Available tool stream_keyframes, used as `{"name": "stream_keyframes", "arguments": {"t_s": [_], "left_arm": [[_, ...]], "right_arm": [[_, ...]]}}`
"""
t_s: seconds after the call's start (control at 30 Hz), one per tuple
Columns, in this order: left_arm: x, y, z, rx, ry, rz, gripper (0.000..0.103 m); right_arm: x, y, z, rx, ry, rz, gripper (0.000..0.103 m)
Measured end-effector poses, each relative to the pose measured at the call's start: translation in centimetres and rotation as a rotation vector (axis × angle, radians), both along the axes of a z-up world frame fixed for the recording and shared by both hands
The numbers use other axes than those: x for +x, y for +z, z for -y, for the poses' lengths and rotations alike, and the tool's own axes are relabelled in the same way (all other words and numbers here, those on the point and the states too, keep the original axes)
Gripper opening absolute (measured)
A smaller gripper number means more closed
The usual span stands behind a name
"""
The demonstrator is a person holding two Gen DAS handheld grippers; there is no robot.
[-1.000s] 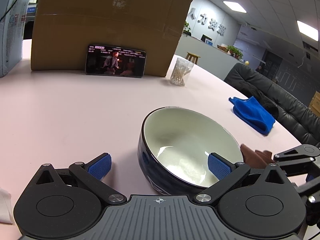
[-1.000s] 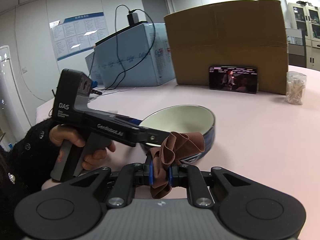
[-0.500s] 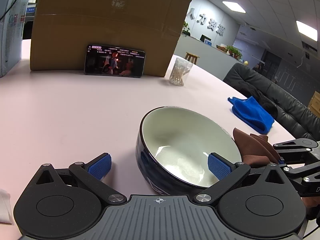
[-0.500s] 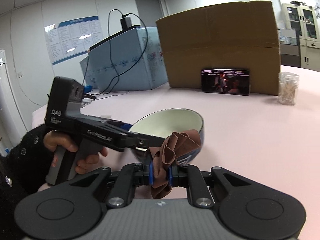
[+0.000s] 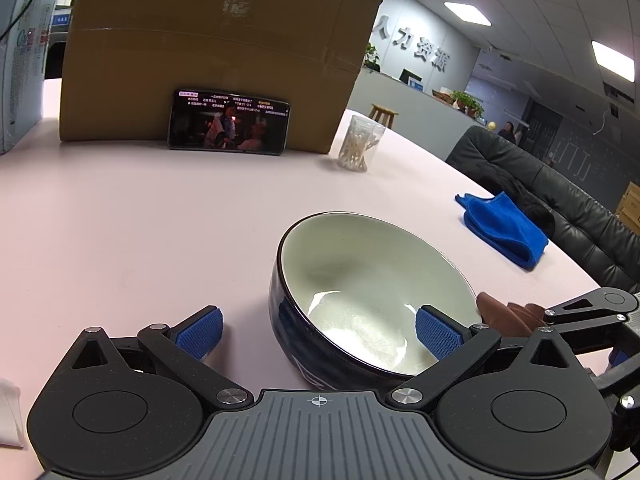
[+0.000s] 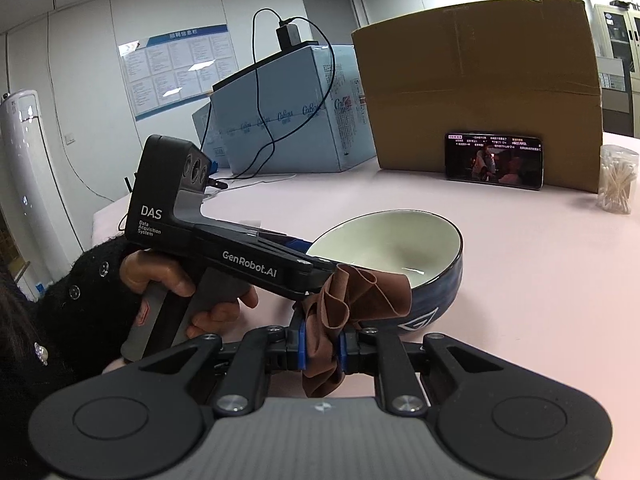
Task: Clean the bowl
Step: 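Rub the brown cloth on the bowl's outer wall while the left tool holds the rim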
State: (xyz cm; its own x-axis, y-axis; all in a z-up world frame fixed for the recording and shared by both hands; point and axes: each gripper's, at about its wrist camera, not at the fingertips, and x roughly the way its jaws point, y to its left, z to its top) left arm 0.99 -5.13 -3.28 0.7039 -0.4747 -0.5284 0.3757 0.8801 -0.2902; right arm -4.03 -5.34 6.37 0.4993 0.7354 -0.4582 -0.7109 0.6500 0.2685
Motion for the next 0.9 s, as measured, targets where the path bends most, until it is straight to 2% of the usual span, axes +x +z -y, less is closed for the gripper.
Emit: {"name": "stream_keyframes", "arguments": {"t_s": [0.2,0.37,0.63,0.73,0.9], "left_arm": [[-0.1,0.0,0.0,0.003,-0.002,0.001,0.103],[-0.1,0.1,0.4,0.004,-0.002,0.002,0.103],[-0.1,0.1,0.5,0.005,-0.002,0.002,0.103],[-0.1,0.1,0.4,0.002,-0.002,0.002,0.103],[-0.1,0.1,0.4,0.002,-0.003,0.002,0.103]], "right_arm": [[0.5,0.2,1.5,-0.012,-0.100,0.010,0.016],[0.4,0.0,0.7,-0.030,-0.069,0.016,0.017],[0.1,-0.2,-0.7,-0.004,0.021,-0.002,0.017],[0.1,-0.1,-0.4,0.001,0.015,-0.007,0.016],[0.4,0.1,0.9,-0.015,-0.062,0.002,0.016]]}}
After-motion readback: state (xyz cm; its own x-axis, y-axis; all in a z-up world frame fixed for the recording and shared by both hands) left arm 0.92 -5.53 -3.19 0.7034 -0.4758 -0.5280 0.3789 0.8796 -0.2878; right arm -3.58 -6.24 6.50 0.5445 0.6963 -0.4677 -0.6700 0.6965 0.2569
